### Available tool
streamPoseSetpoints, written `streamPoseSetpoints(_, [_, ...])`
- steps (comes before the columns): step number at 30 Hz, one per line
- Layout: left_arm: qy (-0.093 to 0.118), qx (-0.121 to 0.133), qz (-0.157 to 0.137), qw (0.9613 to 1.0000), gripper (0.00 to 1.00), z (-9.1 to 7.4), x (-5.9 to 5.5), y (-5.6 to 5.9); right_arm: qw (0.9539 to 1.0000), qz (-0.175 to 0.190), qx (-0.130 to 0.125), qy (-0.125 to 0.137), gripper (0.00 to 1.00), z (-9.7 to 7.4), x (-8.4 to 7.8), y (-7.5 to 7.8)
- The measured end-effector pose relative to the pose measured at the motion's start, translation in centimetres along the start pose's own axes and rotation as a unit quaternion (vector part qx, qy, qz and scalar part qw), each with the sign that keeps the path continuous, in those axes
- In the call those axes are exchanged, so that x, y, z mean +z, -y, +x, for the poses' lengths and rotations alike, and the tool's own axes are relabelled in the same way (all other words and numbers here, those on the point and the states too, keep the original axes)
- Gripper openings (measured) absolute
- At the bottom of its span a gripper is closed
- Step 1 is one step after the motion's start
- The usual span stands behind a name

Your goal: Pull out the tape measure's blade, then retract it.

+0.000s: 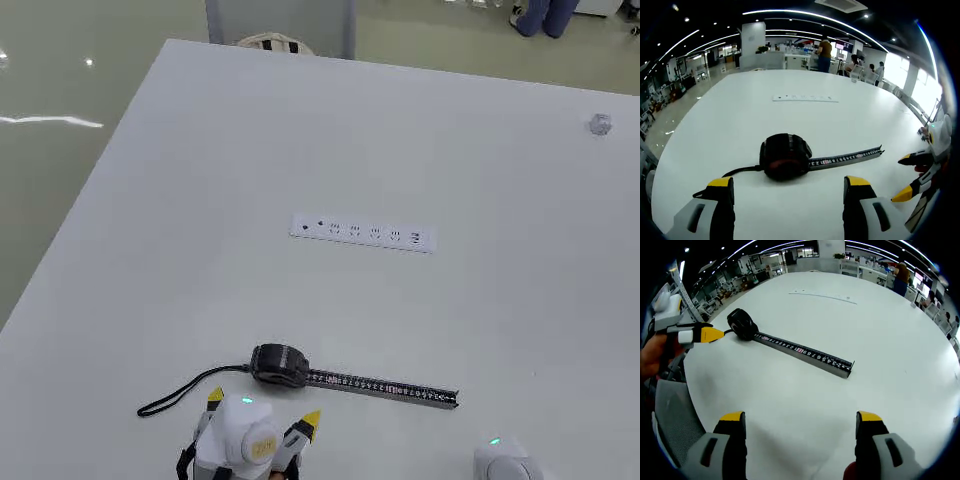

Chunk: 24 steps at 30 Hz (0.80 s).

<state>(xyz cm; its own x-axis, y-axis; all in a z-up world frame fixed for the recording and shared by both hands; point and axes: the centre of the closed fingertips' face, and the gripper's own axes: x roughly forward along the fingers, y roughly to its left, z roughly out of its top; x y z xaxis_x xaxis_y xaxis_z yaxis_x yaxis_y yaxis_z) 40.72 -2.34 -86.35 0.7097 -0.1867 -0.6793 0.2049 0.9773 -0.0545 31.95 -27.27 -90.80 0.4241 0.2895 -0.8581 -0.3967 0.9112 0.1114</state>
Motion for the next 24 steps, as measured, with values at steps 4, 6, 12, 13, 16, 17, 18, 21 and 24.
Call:
streamPoseSetpoints(4, [-0.002,0.000,-0.003,1.0000,0.86,0.5,0.0,0.0,0.9999,-0.014,0.002,-0.005,0.93,0.3,0.0,0.2])
streamPoseSetpoints(6, [0.000,0.003,-0.003,1.0000,0.86,0.7,0.2,-0.1,0.9998,-0.018,0.003,-0.005,0.92,0.4,0.1,0.3])
streamPoseSetpoints(12, [0.001,0.007,-0.006,1.0000,0.84,1.3,0.4,-0.4,0.9995,-0.030,0.008,-0.007,0.90,0.9,0.6,0.8])
streamPoseSetpoints(13, [0.002,0.008,-0.004,1.0000,0.84,1.3,0.6,-0.4,0.9994,-0.034,0.007,-0.007,0.90,0.9,0.8,1.0])
streamPoseSetpoints(16, [0.003,0.008,-0.006,0.9999,0.83,1.5,0.8,-0.3,0.9993,-0.037,0.008,-0.006,0.90,1.0,1.1,1.3])
streamPoseSetpoints(17, [0.003,0.007,-0.006,0.9999,0.83,1.6,0.8,-0.3,0.9991,-0.040,0.008,-0.008,0.89,1.1,1.2,1.4])
streamPoseSetpoints(18, [0.003,0.007,-0.007,0.9999,0.83,1.7,0.9,-0.2,0.9990,-0.044,0.010,-0.008,0.89,1.2,1.3,1.6])
streamPoseSetpoints(21, [0.004,0.008,-0.005,0.9999,0.82,2.0,1.0,-0.1,0.9984,-0.054,0.010,-0.011,0.87,1.3,1.5,2.0])
streamPoseSetpoints(24, [0.003,0.008,-0.005,1.0000,0.82,2.2,1.1,0.0,0.9980,-0.061,0.009,-0.014,0.86,1.5,1.6,2.4])
